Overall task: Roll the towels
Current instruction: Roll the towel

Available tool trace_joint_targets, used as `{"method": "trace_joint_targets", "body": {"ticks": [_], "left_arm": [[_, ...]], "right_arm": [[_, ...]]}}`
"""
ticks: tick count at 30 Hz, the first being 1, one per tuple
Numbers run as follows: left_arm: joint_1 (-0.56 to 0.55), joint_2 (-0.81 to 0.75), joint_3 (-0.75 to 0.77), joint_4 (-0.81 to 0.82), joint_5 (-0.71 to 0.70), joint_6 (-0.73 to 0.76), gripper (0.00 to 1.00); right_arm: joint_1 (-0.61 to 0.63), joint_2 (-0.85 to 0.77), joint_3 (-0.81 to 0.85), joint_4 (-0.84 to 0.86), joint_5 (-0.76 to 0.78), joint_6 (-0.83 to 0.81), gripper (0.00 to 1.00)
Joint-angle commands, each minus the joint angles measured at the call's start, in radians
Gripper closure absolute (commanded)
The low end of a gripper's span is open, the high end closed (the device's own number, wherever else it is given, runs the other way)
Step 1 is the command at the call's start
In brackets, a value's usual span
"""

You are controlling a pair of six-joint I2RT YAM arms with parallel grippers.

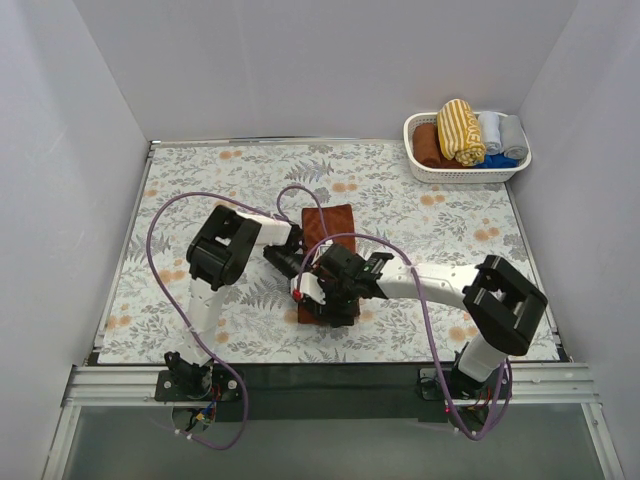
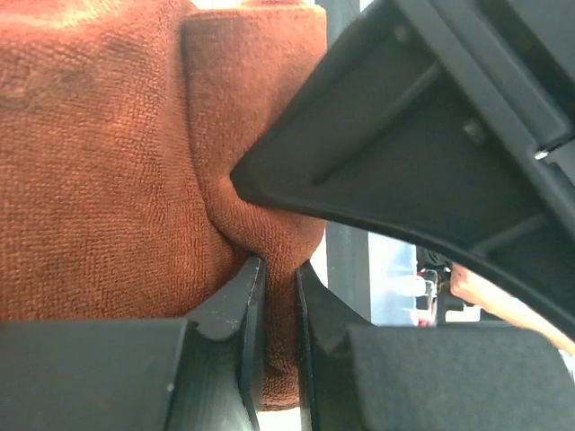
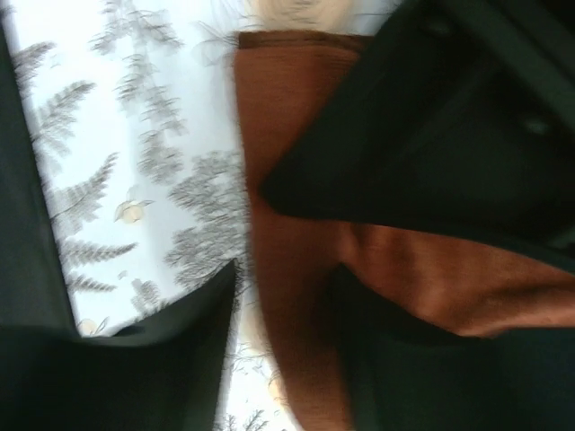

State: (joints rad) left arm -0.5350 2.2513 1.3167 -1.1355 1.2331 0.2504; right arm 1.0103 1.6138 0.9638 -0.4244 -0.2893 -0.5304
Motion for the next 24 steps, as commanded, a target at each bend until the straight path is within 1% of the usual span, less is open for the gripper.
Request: {"method": "trace_joint_targets", "body": {"ticks": [1,4,5,7,8,12,14,16,17,18,20,21,22,23,24], "left_arm": [[0.023,0.039,-0.004,0.089,-0.235,0.061,0.96],[0.047,-0.005,-0.019,0.094,-0.224,0.062,0.93],[0.056,-0.022,-0.025,0.095,-0.202,0.062,0.89],[0.092,-0.067,-0.045,0.102,-0.175,0.062,0.82],[0.104,-0.115,-0.063,0.1,-0.159,0.062,0.73],[0.177,-0.255,-0.102,0.092,-0.124,0.064,0.64],[0.211,-0.315,-0.126,0.112,-0.133,0.037,0.62],[0.277,-0.422,-0.148,0.182,-0.185,-0.015,0.62],[0.332,-0.473,-0.166,0.236,-0.202,-0.119,0.61],[0.352,-0.596,-0.236,0.364,-0.245,-0.188,0.58],[0.356,-0.697,-0.289,0.43,-0.309,-0.244,0.55],[0.349,-0.785,-0.327,0.462,-0.323,-0.244,0.54],[0.333,-0.818,-0.347,0.474,-0.402,-0.244,0.52],[0.292,-0.857,-0.362,0.482,-0.438,-0.244,0.52],[0.262,-0.887,-0.404,0.49,-0.469,-0.217,0.52]], "right_arm": [[0.007,0.04,-0.007,0.044,0.044,0.007,0.62],[0.004,0.032,-0.03,0.049,0.049,0.0,0.86],[0.004,0.026,-0.048,0.049,0.044,-0.005,0.98],[-0.001,0.002,-0.065,0.042,0.003,-0.009,0.99],[-0.004,-0.003,-0.068,0.027,-0.017,-0.019,0.99],[-0.029,0.011,-0.063,-0.028,-0.131,-0.031,0.99],[-0.062,0.024,-0.053,-0.057,-0.181,-0.029,0.99],[-0.093,0.049,-0.028,-0.076,-0.27,-0.019,0.99],[-0.125,0.061,-0.017,-0.097,-0.301,-0.014,0.99],[-0.142,0.095,-0.005,-0.108,-0.365,-0.007,0.99],[-0.191,0.139,0.045,-0.154,-0.427,-0.005,0.99],[-0.205,0.193,0.068,-0.171,-0.477,-0.006,0.99],[-0.219,0.222,0.11,-0.206,-0.505,-0.003,0.99],[-0.248,0.253,0.136,-0.232,-0.533,-0.009,0.99],[-0.262,0.314,0.159,-0.259,-0.594,-0.019,0.99]]}}
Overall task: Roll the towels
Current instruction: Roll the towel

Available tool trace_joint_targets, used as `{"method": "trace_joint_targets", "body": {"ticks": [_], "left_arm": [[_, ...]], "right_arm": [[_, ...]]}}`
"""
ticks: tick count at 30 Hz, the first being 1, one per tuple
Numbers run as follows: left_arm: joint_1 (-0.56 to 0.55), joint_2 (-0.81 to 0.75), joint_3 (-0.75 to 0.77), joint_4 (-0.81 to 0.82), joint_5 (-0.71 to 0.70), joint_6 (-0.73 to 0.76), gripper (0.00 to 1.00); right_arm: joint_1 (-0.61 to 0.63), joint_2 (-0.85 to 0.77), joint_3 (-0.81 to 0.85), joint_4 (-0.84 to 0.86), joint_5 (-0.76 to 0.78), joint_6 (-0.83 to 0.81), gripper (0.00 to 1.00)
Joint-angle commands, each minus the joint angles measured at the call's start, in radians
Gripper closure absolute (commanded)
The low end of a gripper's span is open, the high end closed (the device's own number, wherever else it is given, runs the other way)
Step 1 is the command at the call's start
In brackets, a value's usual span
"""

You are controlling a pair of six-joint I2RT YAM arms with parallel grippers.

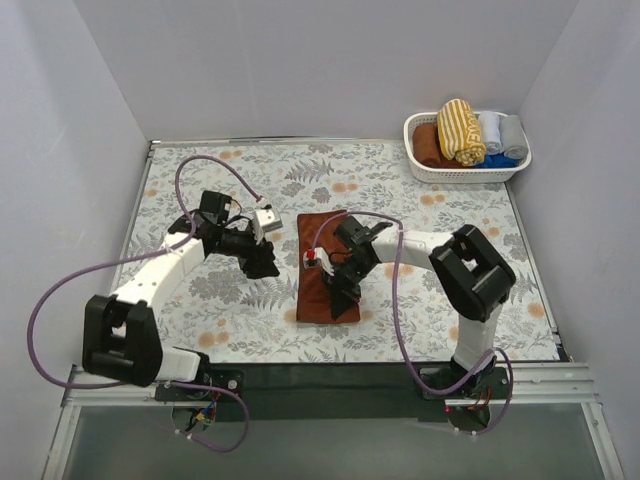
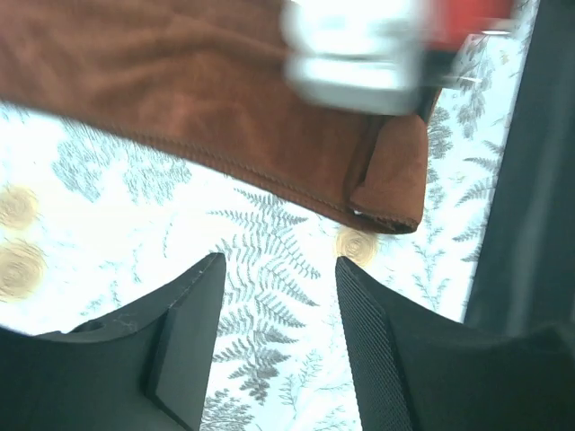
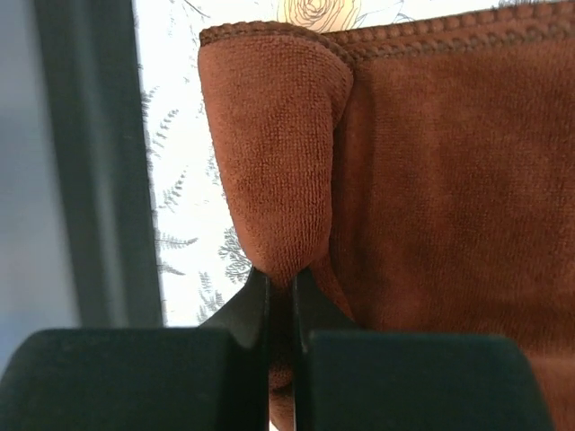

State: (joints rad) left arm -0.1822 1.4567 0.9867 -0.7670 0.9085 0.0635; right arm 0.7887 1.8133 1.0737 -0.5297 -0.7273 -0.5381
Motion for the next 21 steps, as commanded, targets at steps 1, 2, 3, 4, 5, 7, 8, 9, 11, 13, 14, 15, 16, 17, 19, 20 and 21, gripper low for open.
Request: {"method": "trace_joint_targets", "body": {"ticks": [1,2,3,4,5,7,8,9,11,13,14,15,16,17,19,20,21], "left_arm": [[-0.127,-0.161,-0.1,0.138,-0.184,-0.016,0.51],[-0.214,-0.197,-0.126,0.156,-0.283,-0.001,0.51],[-0.264,-0.229,-0.158,0.193,-0.324,0.033,0.5],[-0.313,-0.292,-0.205,0.215,-0.359,0.044,0.5],[-0.359,-0.314,-0.229,0.236,-0.423,0.053,0.47],[-0.489,-0.34,-0.253,0.277,-0.473,0.082,0.46],[-0.567,-0.344,-0.27,0.29,-0.521,0.094,0.46],[-0.604,-0.345,-0.273,0.31,-0.543,0.105,0.46],[-0.695,-0.334,-0.287,0.334,-0.585,0.136,0.45],[-0.744,-0.323,-0.292,0.382,-0.605,0.151,0.45],[-0.785,-0.305,-0.296,0.399,-0.614,0.163,0.45],[-0.804,-0.289,-0.298,0.429,-0.635,0.174,0.45],[-0.819,-0.274,-0.296,0.442,-0.648,0.179,0.45],[-0.847,-0.257,-0.301,0.455,-0.66,0.196,0.45],[-0.867,-0.208,-0.316,0.495,-0.692,0.211,0.45],[-0.885,-0.193,-0.324,0.511,-0.7,0.225,0.45],[-0.89,-0.171,-0.335,0.541,-0.712,0.228,0.45]], "right_arm": [[-0.054,0.144,0.067,-0.194,-0.187,-0.014,0.99],[-0.078,0.17,0.101,-0.216,-0.217,-0.032,0.99],[-0.088,0.219,0.115,-0.231,-0.257,-0.04,0.99],[-0.095,0.239,0.13,-0.246,-0.271,-0.046,0.99],[-0.109,0.259,0.149,-0.271,-0.282,-0.062,0.99],[-0.117,0.303,0.166,-0.291,-0.299,-0.066,0.99],[-0.121,0.314,0.179,-0.297,-0.304,-0.068,0.99],[-0.126,0.336,0.186,-0.302,-0.314,-0.066,0.99],[-0.134,0.366,0.195,-0.311,-0.328,-0.063,0.99],[-0.141,0.391,0.21,-0.326,-0.327,-0.063,0.99],[-0.144,0.414,0.218,-0.335,-0.324,-0.066,0.99],[-0.146,0.423,0.226,-0.342,-0.325,-0.072,0.99],[-0.152,0.434,0.229,-0.348,-0.328,-0.072,0.99],[-0.155,0.443,0.232,-0.352,-0.33,-0.072,0.99],[-0.163,0.458,0.239,-0.358,-0.333,-0.072,0.99],[-0.164,0.466,0.242,-0.36,-0.337,-0.071,0.99],[-0.166,0.469,0.246,-0.362,-0.337,-0.068,0.99]]}}
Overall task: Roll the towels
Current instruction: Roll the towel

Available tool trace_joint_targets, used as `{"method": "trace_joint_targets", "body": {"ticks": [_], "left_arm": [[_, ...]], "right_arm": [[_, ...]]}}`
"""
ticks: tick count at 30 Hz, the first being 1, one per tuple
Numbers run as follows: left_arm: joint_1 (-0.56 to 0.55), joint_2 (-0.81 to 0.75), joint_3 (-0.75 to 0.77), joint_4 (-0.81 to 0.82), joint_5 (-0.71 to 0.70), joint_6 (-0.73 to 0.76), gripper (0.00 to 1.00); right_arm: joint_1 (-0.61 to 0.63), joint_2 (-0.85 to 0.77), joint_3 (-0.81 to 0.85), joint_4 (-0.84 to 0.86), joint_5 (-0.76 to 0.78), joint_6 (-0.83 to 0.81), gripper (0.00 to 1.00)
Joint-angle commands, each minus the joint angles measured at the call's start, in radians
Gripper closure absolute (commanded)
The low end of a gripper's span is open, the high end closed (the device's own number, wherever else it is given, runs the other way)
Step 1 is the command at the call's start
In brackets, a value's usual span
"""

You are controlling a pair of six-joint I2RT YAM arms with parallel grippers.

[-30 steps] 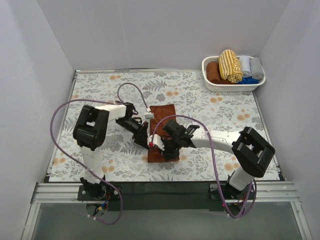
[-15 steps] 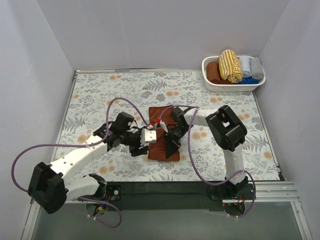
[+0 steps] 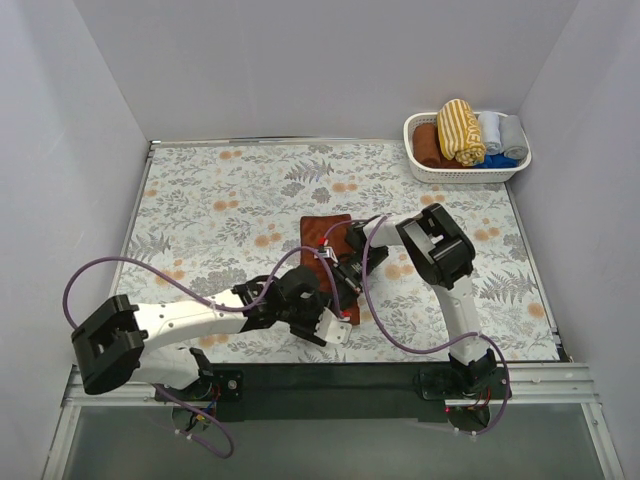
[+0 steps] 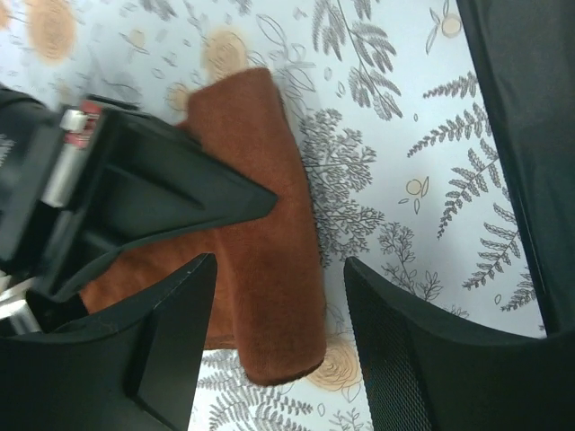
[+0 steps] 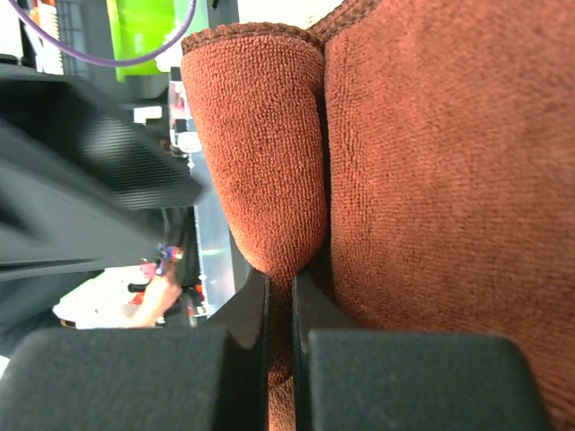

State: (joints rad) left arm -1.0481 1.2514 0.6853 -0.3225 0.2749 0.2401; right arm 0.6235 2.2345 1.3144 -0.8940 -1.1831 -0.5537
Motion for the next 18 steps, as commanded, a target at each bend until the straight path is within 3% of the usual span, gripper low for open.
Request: {"method": "trace_joint_targets", "body": {"ticks": [1,6,9,11,15,18], "left_arm": [[-0.024,0.048,-0.035,0.109,-0.091,0.047,0.46],[-0.024,0.138,-0.067,0.148,-0.14,0.042,0.54],[-0.024,0.201,-0.067,0.126,-0.16,0.03,0.72],[-0.023,0.217,-0.049,0.085,-0.126,0.005,0.85],[-0.023,0.197,-0.04,0.018,-0.054,-0.007,0.98],[-0.021,0.207,-0.012,-0.076,0.025,-0.009,1.0]], "right_arm": [[-0.004,0.051,0.012,-0.002,0.117,-0.051,0.99],[-0.008,0.036,0.017,-0.01,0.106,-0.041,0.99],[-0.01,0.017,0.017,-0.014,0.105,-0.032,0.98],[-0.013,0.002,0.006,-0.017,0.105,-0.023,0.91],[-0.037,-0.024,0.017,-0.02,0.143,0.006,0.8],[-0.088,-0.038,0.089,-0.043,0.192,0.024,0.73]]}}
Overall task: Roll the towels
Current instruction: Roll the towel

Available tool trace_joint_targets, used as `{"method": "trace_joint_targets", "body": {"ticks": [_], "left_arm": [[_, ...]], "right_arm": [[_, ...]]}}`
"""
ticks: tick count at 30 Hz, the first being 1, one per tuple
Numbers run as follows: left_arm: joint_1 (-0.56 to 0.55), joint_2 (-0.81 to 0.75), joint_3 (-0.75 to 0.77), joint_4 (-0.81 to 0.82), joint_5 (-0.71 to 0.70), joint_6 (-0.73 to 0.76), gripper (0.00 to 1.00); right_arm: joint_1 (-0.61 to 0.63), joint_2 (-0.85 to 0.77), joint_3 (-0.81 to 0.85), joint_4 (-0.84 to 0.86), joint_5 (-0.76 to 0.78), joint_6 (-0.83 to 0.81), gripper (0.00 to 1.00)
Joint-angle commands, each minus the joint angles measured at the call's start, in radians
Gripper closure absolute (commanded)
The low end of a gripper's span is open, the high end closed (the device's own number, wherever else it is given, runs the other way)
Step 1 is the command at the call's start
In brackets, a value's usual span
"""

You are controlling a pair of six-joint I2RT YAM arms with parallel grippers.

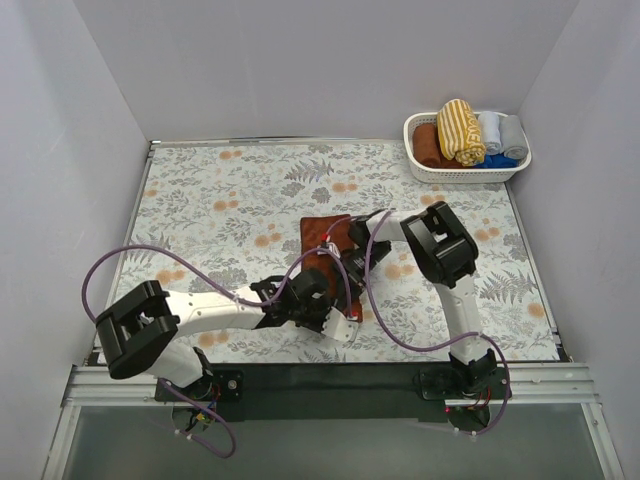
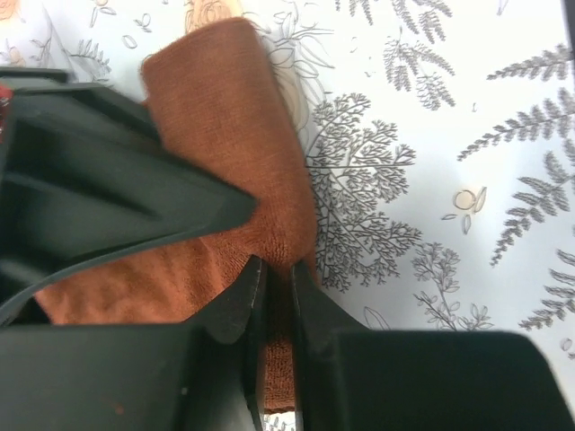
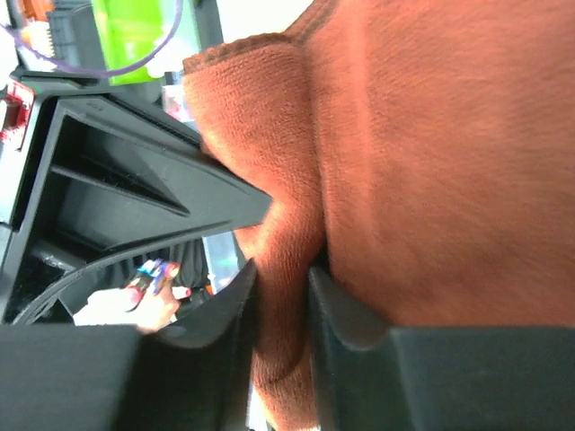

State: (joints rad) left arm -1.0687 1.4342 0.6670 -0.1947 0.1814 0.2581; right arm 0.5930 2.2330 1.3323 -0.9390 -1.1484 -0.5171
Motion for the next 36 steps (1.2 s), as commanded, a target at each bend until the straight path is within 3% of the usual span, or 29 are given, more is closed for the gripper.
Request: {"method": "trace_joint_targets", "body": {"ticks": [1,4,8,14,18,19,20,21,22,23,27,29,33,36], "left_arm": [[0.0,0.029,0.02,-0.231,0.144,-0.022,1.0],[0.022,0.045,0.066,-0.305,0.229,-0.043,1.0],[0.136,0.104,0.166,-0.396,0.378,-0.068,1.0],[0.349,0.334,0.391,-0.584,0.61,-0.043,1.0],[0.426,0.5,0.532,-0.715,0.693,-0.025,0.99],[0.438,0.529,0.555,-0.736,0.704,-0.019,0.99],[0.461,0.587,0.606,-0.776,0.723,0.004,0.98],[0.472,0.615,0.624,-0.788,0.731,0.007,0.98],[0.481,0.644,0.647,-0.802,0.736,0.013,0.97],[0.495,0.681,0.684,-0.842,0.74,0.045,0.97],[0.524,0.821,0.755,-0.913,0.786,0.092,0.97],[0.542,0.864,0.767,-0.919,0.796,0.095,0.97],[0.561,0.905,0.789,-0.927,0.776,0.09,0.96],[0.573,0.937,0.821,-0.948,0.779,0.093,0.95]], "right_arm": [[-0.086,-0.036,0.1,-0.053,0.177,-0.039,0.68],[-0.16,-0.047,0.216,-0.138,0.236,-0.064,0.62],[-0.248,-0.145,0.277,-0.158,0.297,-0.072,0.59],[-0.338,-0.448,0.179,-0.005,0.441,-0.066,0.58],[-0.34,-0.642,0.144,0.066,0.578,-0.15,0.56],[-0.34,-0.685,0.127,0.081,0.587,-0.164,0.5],[-0.34,-0.767,0.078,0.121,0.592,-0.181,0.33],[-0.34,-0.806,0.046,0.138,0.578,-0.195,0.33],[-0.34,-0.838,0.013,0.143,0.557,-0.219,0.1],[-0.338,-0.892,-0.03,0.149,0.506,-0.233,0.02],[-0.334,-0.928,-0.168,0.149,0.379,-0.241,0.02],[-0.259,-0.903,-0.197,0.157,0.409,-0.229,0.02],[-0.012,-0.932,-0.301,0.354,0.755,-0.163,0.02],[0.115,-0.923,-0.37,0.461,0.864,-0.164,0.05]]}}
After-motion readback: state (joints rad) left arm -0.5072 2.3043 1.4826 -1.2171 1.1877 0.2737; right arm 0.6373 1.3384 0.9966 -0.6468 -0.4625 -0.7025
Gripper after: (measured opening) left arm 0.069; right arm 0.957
